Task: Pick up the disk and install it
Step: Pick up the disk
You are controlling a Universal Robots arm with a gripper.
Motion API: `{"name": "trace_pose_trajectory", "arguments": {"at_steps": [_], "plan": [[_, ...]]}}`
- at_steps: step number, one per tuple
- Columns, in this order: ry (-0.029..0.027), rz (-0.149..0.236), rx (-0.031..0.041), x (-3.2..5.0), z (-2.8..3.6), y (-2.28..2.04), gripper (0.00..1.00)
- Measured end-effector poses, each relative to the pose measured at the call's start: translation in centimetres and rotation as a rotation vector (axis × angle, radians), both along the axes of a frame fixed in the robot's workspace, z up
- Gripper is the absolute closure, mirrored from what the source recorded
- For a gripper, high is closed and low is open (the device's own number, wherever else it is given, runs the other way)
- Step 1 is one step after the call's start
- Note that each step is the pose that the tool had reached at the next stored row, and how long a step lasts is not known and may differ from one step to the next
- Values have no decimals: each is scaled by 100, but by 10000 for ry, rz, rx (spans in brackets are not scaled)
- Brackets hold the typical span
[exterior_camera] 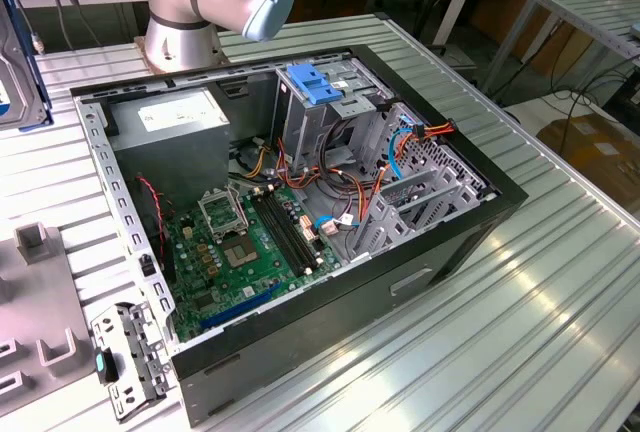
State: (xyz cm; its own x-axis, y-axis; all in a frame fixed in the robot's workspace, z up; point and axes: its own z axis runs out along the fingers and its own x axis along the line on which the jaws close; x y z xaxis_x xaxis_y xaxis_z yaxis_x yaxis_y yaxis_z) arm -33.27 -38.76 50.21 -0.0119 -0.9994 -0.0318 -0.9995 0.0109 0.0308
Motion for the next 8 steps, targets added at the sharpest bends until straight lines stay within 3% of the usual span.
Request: {"name": "trace_pose_trajectory", "arguments": {"at_steps": [8], "plan": [[0,0,1,43,0,-5,63]]}}
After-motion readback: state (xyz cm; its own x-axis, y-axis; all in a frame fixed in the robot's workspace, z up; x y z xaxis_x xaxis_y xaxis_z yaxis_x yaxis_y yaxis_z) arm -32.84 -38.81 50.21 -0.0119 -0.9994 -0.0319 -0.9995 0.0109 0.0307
